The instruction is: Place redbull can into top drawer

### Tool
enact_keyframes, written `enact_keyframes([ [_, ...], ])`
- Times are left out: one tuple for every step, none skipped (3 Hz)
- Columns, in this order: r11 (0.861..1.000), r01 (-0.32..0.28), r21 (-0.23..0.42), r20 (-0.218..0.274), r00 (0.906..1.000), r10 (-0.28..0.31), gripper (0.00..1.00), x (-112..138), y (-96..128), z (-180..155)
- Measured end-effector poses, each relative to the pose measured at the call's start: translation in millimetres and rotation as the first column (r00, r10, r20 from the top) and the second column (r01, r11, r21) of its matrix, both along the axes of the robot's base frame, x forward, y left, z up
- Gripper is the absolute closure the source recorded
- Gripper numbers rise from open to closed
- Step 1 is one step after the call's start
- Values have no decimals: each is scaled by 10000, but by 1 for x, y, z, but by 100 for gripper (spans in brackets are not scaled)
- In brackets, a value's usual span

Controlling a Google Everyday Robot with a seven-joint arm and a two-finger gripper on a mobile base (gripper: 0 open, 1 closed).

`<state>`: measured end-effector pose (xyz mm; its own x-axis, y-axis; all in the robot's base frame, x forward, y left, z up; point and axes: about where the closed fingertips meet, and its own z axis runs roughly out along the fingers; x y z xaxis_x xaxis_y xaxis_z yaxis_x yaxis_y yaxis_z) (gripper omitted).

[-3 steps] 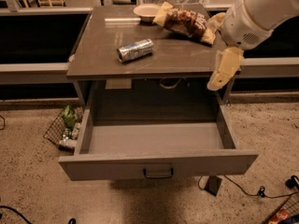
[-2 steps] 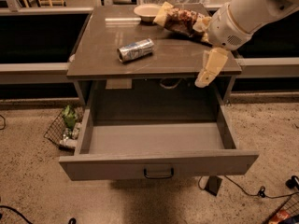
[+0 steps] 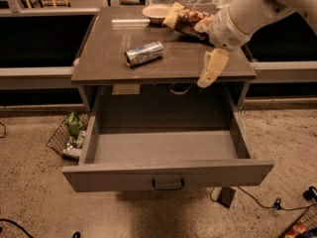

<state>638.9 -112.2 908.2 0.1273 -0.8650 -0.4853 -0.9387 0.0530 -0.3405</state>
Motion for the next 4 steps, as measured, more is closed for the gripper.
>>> enact_keyframes([
  [9986, -443, 280, 263, 9987, 435, 0, 38, 17, -9],
  [9954, -686, 675, 691, 9956, 640, 0, 68, 31, -9],
  [9868, -1006, 1271, 934, 9916, 890, 0, 87, 49, -9],
  [9660, -1082, 2348, 976, 9914, 873, 0, 102, 71, -9],
])
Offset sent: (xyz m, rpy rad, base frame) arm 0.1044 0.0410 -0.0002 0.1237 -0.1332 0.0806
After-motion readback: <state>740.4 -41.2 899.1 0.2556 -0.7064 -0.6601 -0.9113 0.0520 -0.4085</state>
